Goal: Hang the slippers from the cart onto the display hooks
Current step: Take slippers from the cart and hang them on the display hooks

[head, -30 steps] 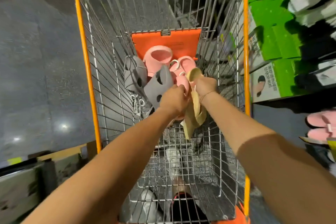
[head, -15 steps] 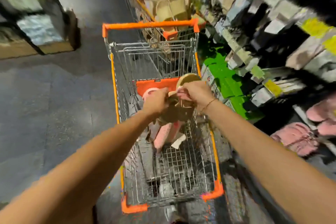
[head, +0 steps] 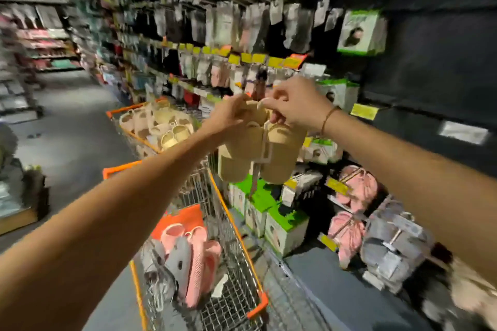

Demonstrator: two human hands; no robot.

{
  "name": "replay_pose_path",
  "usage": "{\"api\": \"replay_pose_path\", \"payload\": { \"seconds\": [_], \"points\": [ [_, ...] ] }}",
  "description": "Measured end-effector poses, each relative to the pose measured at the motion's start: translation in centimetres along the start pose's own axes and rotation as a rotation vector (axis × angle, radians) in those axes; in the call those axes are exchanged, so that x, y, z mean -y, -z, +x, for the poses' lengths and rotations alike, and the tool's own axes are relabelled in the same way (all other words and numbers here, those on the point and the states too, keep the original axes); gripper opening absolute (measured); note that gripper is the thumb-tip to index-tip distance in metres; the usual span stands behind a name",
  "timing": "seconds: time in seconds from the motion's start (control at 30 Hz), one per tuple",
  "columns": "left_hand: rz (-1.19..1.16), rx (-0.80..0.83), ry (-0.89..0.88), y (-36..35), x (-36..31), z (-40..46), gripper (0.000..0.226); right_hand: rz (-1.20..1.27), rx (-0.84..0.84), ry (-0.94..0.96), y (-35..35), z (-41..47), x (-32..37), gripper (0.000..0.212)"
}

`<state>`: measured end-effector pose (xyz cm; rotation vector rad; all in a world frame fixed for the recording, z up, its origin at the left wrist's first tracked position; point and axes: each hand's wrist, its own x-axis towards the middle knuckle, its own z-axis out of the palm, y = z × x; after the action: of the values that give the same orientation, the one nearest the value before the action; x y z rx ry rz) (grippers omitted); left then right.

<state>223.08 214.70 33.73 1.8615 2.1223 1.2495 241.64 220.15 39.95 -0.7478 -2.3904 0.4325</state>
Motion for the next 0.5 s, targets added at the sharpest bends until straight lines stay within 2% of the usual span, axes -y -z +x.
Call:
{"api": "replay_pose_path", "payload": {
  "seconds": [0.13,0.2,0.3,0.4,0.5],
  "points": [
    [-0.027,0.062,-0.180,-1.7,-12.3,2.7,0.019,-0.081,-0.142,-0.027,11.8,-4.2,-1.7,0.033],
    [-0.022,0.088,-0.260,-3.4,-18.9,3.1,0.020,-0.135,-0.203,-0.057,17.6,-6.9,-2.9,0.031],
    [-0.120,0.308,-0.295,-7.0,-28.5,3.9,0.023,-0.197,-0.257,-0.123,25.5,-12.0,-5.4,0.030],
    [-0.447,0.525,-0.379,-10.7,-38.9,4.4,0.030,-0.276,-0.308,-0.173,32.6,-17.7,-8.2,0.027],
    [-0.741,0.608,-0.383,-14.3,-48.7,3.9,0.031,-0.393,-0.402,-0.198,39.0,-23.5,-10.7,0.032]
  ]
}}
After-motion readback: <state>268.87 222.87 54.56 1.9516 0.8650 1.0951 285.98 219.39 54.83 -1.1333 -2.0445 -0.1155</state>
